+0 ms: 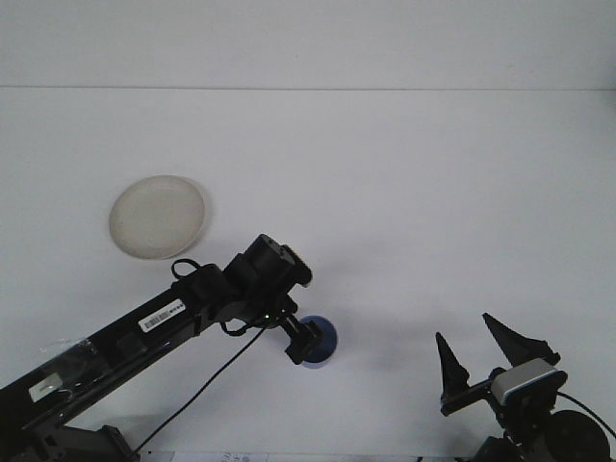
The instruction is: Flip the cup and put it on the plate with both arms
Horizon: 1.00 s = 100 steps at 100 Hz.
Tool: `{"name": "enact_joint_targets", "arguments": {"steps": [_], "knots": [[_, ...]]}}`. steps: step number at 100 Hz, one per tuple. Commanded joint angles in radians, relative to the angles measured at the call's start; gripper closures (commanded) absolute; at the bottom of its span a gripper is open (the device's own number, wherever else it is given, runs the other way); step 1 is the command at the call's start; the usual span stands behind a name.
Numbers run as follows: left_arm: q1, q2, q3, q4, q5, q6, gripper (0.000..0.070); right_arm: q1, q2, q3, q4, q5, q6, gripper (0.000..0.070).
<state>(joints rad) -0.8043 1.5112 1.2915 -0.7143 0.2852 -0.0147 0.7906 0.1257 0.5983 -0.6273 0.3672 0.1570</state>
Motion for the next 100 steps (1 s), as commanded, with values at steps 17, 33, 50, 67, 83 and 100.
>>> {"name": "enact_joint_targets", "arguments": {"steps": [17, 33, 50, 67, 83, 100], "knots": [[-0.016, 0.095, 0.021, 0.008, -0.024, 0.027, 0.0085, 0.008, -0.001, 0.008, 0.006, 0.000, 0.000, 0.0140], [-0.021, 0.130, 0.021, 0.012, -0.032, 0.035, 0.0088, 0.008, -0.001, 0.008, 0.006, 0.000, -0.001, 0.0140], [-0.027, 0.142, 0.021, 0.013, -0.032, 0.049, 0.0256, 0.008, -0.001, 0.008, 0.006, 0.000, -0.001, 0.0140], [-0.034, 0.142, 0.021, 0.011, -0.032, 0.054, 0.0507, 0.008, -0.001, 0.008, 0.006, 0.000, -0.001, 0.0140], [-0.042, 0.142, 0.021, 0.009, -0.032, 0.059, 0.0700, 0.008, -0.001, 0.008, 0.006, 0.000, 0.000, 0.0140], [-0.044, 0.141, 0.024, 0.000, -0.032, 0.059, 0.0691, 0.008, -0.001, 0.008, 0.006, 0.000, -0.001, 0.0140]]}}
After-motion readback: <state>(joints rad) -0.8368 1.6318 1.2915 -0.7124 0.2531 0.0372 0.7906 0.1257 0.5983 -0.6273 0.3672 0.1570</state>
